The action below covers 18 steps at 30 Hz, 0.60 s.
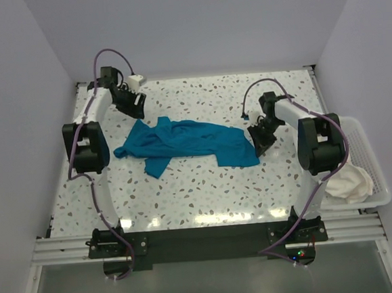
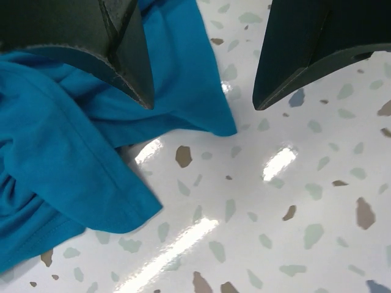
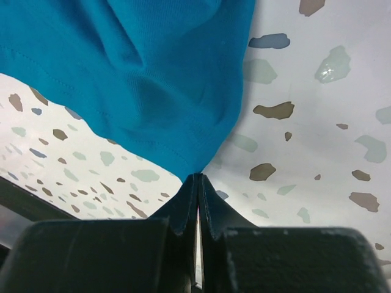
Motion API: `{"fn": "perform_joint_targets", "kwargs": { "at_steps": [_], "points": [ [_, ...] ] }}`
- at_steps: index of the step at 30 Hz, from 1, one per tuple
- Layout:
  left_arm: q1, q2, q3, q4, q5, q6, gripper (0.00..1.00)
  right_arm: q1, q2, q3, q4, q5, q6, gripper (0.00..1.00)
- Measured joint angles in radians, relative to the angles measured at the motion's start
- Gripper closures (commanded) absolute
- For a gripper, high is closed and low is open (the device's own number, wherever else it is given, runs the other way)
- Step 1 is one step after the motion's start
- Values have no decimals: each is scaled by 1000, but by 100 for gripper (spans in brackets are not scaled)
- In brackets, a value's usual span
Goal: Fold and stack the t-shirts
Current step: Flatten the tshirt out
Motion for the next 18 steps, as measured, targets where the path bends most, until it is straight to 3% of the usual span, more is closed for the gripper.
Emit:
{"fn": "perform_joint_targets", "kwargs": {
  "at_steps": [2,3,6,11,13,18],
  "points": [
    [-22,18,0,0,2,-13,29,0,0,5,-5,-2,4,100],
    [-32,24,0,0,2,-17,29,0,0,9,-10,-3,6,82],
    [-51,35,0,0,2,-24,29,0,0,15,-18,-2,25,46],
    [-52,36,0,6,0,-27,29,0,0,3,-5,19,60,43],
    [-51,34,-6,13,-3,-27,29,0,-14,-37,36,40,86,35],
    [-51,11,-69,33,-10,-27,29,29,-105,-150,116,105,157,34]
  ]
}}
